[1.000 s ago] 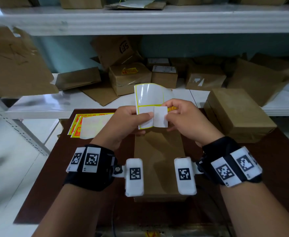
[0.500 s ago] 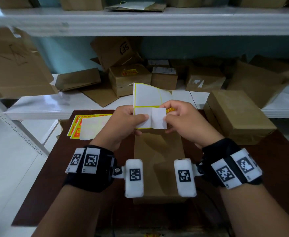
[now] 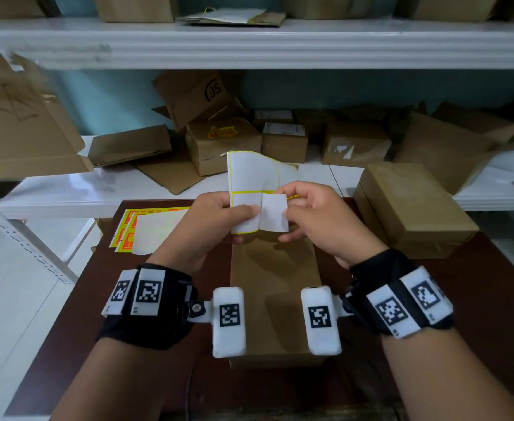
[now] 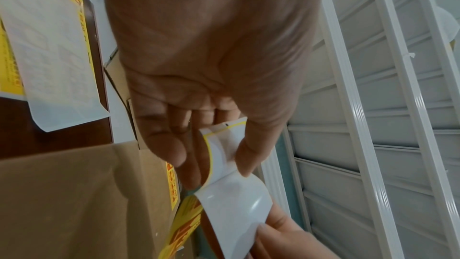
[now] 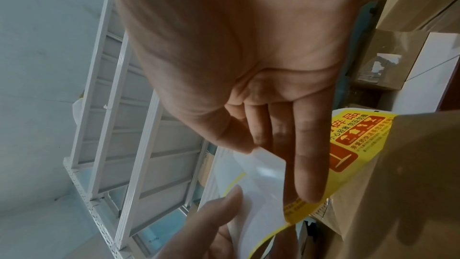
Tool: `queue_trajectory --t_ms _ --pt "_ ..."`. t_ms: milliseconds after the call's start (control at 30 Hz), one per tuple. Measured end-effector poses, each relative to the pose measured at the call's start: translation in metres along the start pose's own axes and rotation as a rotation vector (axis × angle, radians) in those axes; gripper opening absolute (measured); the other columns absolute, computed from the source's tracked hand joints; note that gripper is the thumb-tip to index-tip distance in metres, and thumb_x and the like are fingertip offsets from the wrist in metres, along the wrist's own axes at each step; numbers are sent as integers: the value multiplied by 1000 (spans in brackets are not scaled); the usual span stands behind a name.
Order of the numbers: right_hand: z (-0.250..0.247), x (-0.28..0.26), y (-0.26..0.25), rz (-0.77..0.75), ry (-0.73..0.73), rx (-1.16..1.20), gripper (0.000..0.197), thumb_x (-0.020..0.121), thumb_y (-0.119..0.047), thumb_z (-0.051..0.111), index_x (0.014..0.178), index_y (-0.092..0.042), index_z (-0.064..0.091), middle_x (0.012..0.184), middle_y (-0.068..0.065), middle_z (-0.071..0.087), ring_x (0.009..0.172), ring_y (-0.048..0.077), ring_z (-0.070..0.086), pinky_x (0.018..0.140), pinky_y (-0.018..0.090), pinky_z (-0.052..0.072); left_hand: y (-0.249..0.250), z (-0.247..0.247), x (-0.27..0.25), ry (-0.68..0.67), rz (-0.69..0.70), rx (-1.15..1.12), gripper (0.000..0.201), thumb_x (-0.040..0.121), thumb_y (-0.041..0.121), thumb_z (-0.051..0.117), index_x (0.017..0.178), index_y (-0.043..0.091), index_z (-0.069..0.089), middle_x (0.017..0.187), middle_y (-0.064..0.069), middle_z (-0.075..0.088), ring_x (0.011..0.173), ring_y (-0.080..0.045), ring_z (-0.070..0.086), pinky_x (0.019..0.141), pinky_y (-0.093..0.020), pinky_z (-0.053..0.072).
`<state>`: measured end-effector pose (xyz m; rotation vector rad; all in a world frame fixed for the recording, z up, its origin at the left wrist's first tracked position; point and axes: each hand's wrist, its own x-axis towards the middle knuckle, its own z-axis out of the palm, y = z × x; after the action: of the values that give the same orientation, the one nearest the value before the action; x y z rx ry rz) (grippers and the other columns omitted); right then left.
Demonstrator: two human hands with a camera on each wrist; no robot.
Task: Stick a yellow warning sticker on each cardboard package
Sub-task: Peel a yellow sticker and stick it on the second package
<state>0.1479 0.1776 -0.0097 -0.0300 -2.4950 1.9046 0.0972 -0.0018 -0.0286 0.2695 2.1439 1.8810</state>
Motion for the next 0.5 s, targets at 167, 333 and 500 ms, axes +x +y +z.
queue_trajectory --t_ms 167,333,500 --pt "-1 1 1 2 9 15 32 95 5 47 99 -20 66 94 13 75 92 24 74 72 39 65 1 2 -1 -15 -5 -35 16 92 25 69 100 14 77 94 -3 78 79 -12 70 60 -25 54" --pt "-1 2 2 9 5 28 35 94 7 45 98 -21 66 97 15 74 93 26 73 72 37 65 0 2 0 6 0 -17 11 93 21 68 97 16 76 92 0 78 80 -12 71 61 -26 57" --pt "-2 1 2 27 -1 52 35 93 8 44 104 -17 68 102 18 73 96 29 73 71 37 65 -1 -1 1 17 5 0 11 94 21 66 98 16 76 93 3 78 81 -12 71 62 -27 56"
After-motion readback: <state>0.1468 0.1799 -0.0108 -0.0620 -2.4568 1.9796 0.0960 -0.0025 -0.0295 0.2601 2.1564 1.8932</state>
